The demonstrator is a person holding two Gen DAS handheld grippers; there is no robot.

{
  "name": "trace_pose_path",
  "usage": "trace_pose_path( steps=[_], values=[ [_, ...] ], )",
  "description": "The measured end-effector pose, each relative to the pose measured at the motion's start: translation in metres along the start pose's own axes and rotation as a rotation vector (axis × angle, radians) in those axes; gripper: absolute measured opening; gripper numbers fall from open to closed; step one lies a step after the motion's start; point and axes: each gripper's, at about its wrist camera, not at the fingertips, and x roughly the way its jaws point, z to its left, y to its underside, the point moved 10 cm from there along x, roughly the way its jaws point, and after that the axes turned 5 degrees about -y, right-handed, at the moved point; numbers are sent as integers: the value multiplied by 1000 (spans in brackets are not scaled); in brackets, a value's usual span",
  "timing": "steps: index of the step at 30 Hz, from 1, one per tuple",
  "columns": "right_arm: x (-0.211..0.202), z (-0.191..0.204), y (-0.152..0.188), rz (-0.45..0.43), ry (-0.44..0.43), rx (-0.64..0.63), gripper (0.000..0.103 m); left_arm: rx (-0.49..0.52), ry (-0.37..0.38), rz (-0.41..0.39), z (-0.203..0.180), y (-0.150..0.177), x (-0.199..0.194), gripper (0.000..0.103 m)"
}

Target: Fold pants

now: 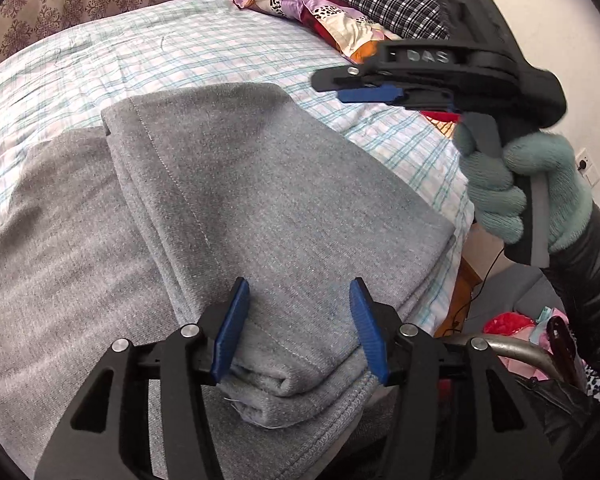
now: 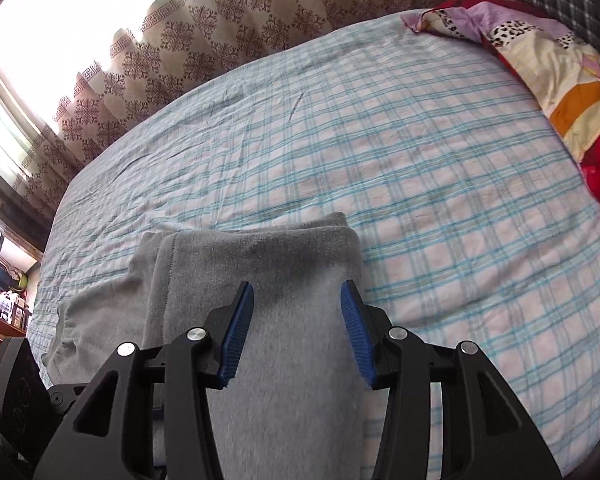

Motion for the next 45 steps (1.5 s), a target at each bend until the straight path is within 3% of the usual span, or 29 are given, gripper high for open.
trace_pose_path(
  steps=[4,7,12,15,21,23,25,27,31,37,45],
  values=[
    [-31,-35,30,10,30,95,46,-3,3,-13,-4,-16,-8,59],
    [-41,-47,57,36,-15,166,46,-21,6,-30,-4,-31,-15,60],
    [-41,-44,84,67,-122,274,53,-21,-62,-28,1,-60,-10,64],
    [-34,-42,94,96,-152,312,53,-35,-83,-7,2,-73,0,80],
    [-14,-28,113,177,-238,352,54,-32,-67,34,-12,-96,27,80],
    [-10,-26,115,186,-234,346,52,-28,-66,52,-17,-103,37,80],
    [-8,-24,116,189,-234,339,40,-30,-68,72,-20,-110,47,80],
    [-7,-23,115,184,-240,335,36,-35,-72,95,-23,-115,57,80],
    [-12,-14,109,150,-212,262,28,-57,-105,165,-23,-120,82,80],
    [-22,13,99,70,-62,37,25,-125,-136,236,-18,-124,110,81],
    [-33,38,93,-10,40,-194,24,-48,-215,326,-22,-124,125,88]
  ],
)
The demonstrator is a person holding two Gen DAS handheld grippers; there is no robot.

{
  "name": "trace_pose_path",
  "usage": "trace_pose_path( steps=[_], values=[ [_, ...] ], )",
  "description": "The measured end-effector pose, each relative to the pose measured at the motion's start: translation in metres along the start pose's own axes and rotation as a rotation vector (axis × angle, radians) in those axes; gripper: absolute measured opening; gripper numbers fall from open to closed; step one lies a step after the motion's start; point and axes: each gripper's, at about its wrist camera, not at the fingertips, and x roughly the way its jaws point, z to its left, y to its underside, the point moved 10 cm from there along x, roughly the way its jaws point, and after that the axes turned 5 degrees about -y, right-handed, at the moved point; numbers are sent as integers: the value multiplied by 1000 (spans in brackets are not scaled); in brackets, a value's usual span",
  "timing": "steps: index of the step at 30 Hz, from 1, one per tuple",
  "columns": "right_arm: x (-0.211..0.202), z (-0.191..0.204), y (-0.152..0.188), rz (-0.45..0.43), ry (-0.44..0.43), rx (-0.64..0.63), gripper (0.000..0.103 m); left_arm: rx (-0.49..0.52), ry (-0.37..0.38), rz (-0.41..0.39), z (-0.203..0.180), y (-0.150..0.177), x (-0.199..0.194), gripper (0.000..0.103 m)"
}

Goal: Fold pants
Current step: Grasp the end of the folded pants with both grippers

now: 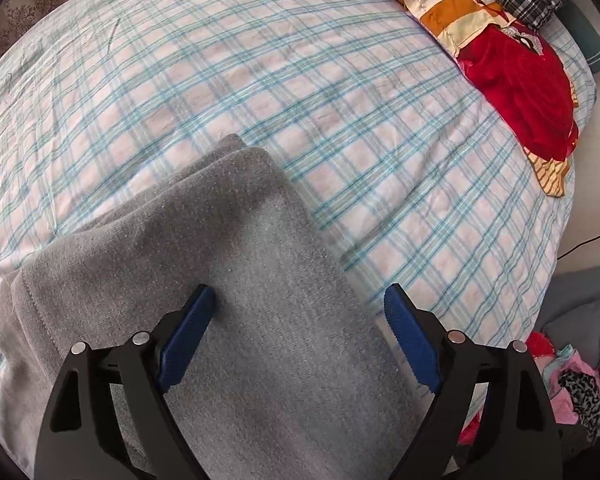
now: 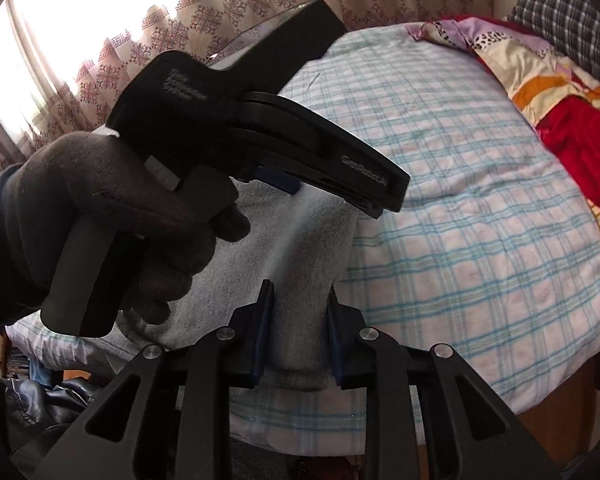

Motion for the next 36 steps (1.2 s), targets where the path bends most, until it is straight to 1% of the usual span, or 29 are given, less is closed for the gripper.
trace_pose_path(
  steps=[3,6,9,13,17,20,22,24,25,26,28,29,31,32,34,36],
  values=[
    [-3,7,1,-14,24,-54,24,15,-23,16,0,1,4,90],
    [-7,12,0,-26,48,-92,24,28,-62,26,0,1,8,90],
    [-7,9,0,-27,33,-61,24,45,-95,42,-2,1,10,91],
    [-8,4,-1,-29,14,-11,24,31,-88,47,-6,4,7,91],
    [-7,3,-3,-35,20,-7,24,39,-93,49,-13,1,9,91],
    [-6,1,-3,-38,14,7,24,31,-94,39,-8,-1,11,89],
    [-7,2,-2,-44,3,24,23,21,-102,35,1,1,9,78],
    [-8,0,-3,-50,-14,43,23,11,-99,33,7,2,7,71],
    [-11,3,-2,-56,-19,47,23,7,-93,30,8,2,5,66],
    [-12,4,-2,-62,-22,48,23,2,-86,28,10,2,3,64],
    [-12,6,-3,-70,-23,42,23,-8,-68,19,14,2,-1,52],
    [-13,6,-3,-73,-25,41,23,-12,-54,12,15,1,-3,50],
    [-14,8,-3,-79,-37,60,22,-13,-28,-1,15,1,-8,37],
    [-14,11,-2,-78,-54,70,22,-12,-16,-9,14,2,-11,34],
    [-17,17,-5,-90,-55,53,22,-21,12,-29,25,7,-25,26],
    [-21,25,-8,-102,-68,40,22,-38,49,-56,29,8,-37,23]
  ],
)
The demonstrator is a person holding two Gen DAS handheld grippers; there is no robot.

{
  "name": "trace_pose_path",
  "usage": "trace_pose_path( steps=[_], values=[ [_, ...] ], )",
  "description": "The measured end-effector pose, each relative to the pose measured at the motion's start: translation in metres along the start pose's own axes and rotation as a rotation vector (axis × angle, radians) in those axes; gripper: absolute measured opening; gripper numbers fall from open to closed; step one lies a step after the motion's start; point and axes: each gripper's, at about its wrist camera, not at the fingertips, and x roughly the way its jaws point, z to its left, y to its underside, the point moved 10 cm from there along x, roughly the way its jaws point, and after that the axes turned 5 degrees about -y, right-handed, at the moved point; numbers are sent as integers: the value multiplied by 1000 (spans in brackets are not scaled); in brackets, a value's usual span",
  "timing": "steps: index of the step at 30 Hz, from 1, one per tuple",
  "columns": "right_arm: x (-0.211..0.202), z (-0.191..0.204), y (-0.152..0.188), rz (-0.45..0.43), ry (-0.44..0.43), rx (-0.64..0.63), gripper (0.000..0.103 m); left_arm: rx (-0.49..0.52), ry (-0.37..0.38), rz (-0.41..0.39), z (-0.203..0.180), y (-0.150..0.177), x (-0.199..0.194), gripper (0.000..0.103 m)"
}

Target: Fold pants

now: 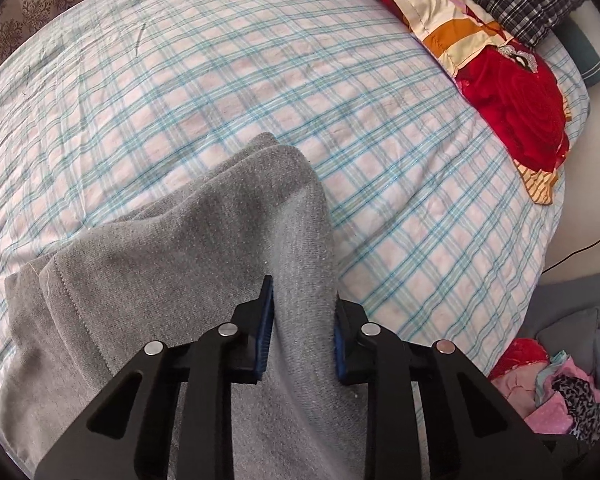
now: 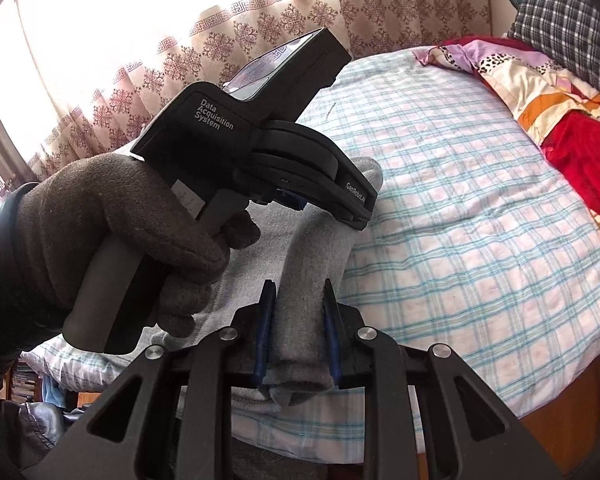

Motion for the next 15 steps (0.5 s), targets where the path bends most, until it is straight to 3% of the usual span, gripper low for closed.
trace_pose_path(
  steps=[7,15],
  values=[
    [-15,36,-17,-46,-76,-52,22,-102,147,-119,17,7,-62,20],
    [-23,102,-34,-47,-227,-98,20,-251,280,-245,75,24,-122,19]
  ],
)
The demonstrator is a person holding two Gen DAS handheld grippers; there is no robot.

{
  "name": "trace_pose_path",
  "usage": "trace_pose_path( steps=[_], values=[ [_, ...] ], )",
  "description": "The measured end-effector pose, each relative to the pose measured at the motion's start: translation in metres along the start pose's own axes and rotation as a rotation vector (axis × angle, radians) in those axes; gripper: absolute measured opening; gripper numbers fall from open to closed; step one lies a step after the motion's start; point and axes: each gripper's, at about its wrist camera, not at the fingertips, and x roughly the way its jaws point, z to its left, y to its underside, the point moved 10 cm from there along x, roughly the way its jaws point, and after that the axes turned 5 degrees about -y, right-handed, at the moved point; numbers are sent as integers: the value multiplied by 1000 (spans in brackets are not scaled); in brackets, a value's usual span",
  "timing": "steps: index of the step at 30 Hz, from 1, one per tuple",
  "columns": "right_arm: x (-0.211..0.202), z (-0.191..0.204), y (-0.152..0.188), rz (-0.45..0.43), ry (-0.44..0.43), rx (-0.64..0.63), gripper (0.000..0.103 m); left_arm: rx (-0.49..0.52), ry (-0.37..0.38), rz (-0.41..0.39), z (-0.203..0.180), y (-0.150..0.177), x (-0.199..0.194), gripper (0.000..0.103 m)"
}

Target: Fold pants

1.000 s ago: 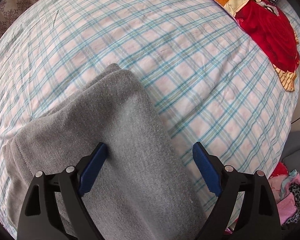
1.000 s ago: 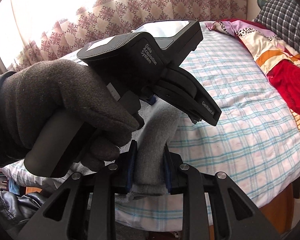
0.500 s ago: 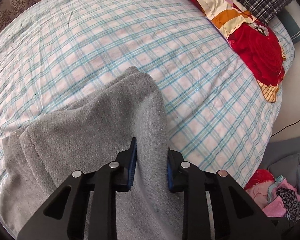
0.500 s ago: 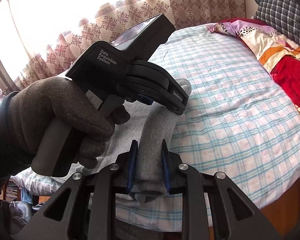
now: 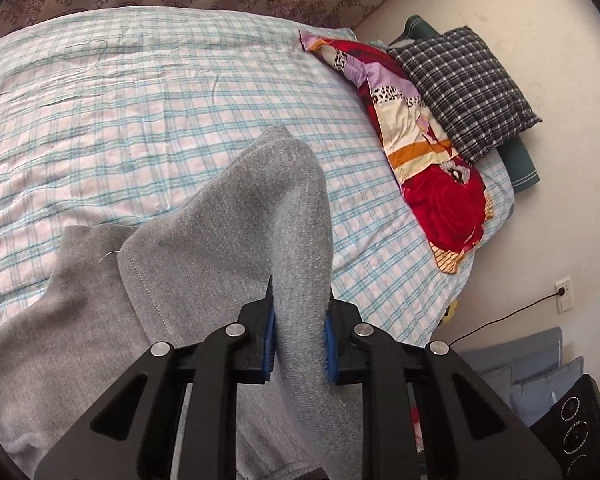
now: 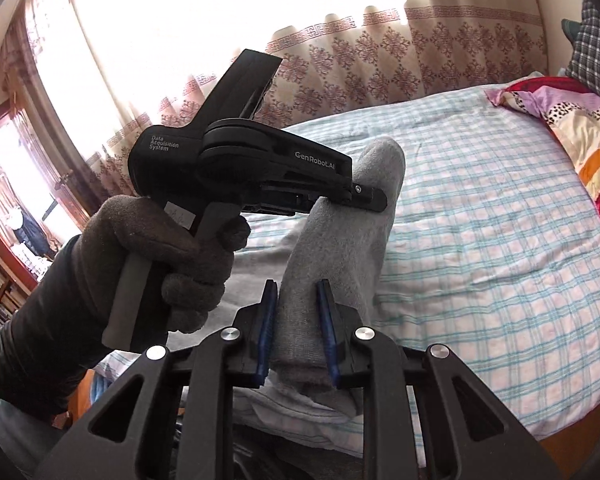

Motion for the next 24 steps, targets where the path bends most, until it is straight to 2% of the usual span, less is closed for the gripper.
trace_pose_path(
  steps=[4,7,10,12,17,18,19,21,24],
  values=[
    [13,39,-10,11,-68,-42,20,-66,30,-64,32,2,-37,19],
    [27,75,-17,27,-137,-84,13,-105,37,-99,60,8,-62,18],
    [43,114,-23,44,-193,-151,13,-148,44,-121,91,18,-81,17],
    [50,126,-25,53,-202,-169,14,-176,47,-135,111,26,-90,17],
    [62,95,-29,65,-121,-86,16,-278,79,-149,164,44,-98,16],
    [66,83,-28,71,-92,-62,25,-294,85,-150,173,48,-98,16],
    [69,71,-25,78,-62,-40,40,-308,90,-151,180,51,-98,16],
    [78,52,-12,118,-8,-19,42,-332,101,-155,191,57,-98,15],
    [95,36,11,200,19,10,42,-364,116,-170,206,63,-105,15]
  ],
)
